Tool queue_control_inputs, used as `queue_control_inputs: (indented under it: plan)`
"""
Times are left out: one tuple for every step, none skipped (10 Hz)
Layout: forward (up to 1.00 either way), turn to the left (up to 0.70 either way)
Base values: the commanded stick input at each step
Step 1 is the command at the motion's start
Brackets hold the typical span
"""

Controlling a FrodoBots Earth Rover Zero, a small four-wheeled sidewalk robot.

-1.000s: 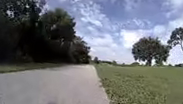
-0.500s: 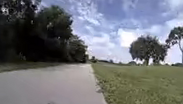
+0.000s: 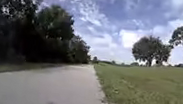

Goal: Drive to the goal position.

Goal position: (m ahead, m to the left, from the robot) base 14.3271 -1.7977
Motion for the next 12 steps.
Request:
queue_control_inputs:
  plan:
    - [0.69, 0.33]
    - [0.69, 0.25]
    - [0.69, 0.17]
    - [0.69, 0.1]
    - [0.69, 0.04]
    - [0.69, 0.03]
    - [0.69, 0.06]
    - [0.69, 0.24]
    - [0.69, 0.3]
    - [0.69, 0.21]
    - [0.69, 0.12]
    - [0.69, 0.03]
